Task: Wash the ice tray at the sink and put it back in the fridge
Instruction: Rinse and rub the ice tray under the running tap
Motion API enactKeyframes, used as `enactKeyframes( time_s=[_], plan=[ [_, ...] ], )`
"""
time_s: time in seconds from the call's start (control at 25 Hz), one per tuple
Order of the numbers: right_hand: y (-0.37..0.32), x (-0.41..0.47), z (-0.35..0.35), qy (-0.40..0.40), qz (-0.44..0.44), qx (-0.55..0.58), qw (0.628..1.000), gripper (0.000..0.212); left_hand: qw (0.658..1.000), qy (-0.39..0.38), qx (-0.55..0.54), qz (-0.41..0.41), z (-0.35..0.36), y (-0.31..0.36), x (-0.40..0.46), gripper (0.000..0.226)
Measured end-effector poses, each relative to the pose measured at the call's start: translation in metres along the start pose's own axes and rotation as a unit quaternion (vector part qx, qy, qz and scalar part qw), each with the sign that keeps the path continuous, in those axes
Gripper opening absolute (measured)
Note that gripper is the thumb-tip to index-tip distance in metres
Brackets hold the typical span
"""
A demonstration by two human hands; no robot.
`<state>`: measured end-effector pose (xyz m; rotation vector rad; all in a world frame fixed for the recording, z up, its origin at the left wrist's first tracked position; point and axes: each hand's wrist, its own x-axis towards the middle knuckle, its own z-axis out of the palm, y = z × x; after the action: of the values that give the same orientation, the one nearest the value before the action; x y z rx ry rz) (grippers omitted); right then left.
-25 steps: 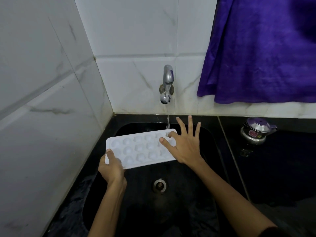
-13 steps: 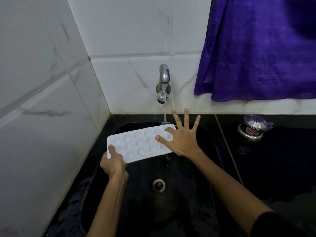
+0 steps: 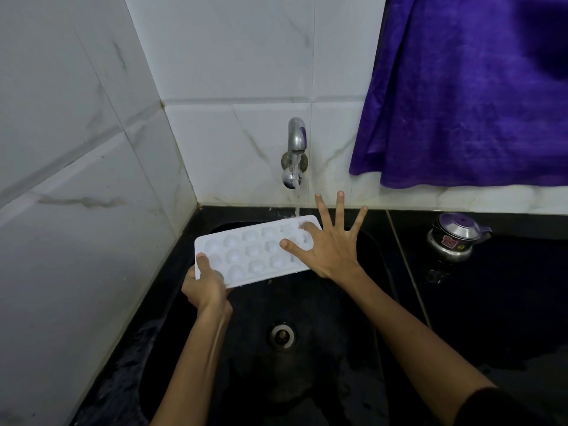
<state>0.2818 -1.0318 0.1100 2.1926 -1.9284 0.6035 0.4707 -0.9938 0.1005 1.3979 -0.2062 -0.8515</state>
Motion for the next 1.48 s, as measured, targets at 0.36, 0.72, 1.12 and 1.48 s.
enactKeyframes(
  time_s=[0.36,0.72,1.12,1.48],
  plan=[
    [0.000,-0.013,0.004,0.173,-0.004,0.088,0.981,0.046,0.999,0.028,-0.008,0.013,-0.002,0.003,0.010,0.024],
    [0.009,-0.008,0.005,0.101,-0.042,0.059,0.992,0.050,1.000,0.030,-0.002,0.002,0.000,0.004,0.008,0.021],
    [0.015,-0.015,0.012,0.104,-0.024,0.055,0.993,0.049,1.000,0.017,0.007,0.006,0.003,0.003,0.007,0.021],
    [0.024,-0.026,0.015,0.102,-0.028,0.082,0.991,0.051,0.999,0.037,0.005,-0.002,0.010,0.001,0.011,0.021]
  ],
)
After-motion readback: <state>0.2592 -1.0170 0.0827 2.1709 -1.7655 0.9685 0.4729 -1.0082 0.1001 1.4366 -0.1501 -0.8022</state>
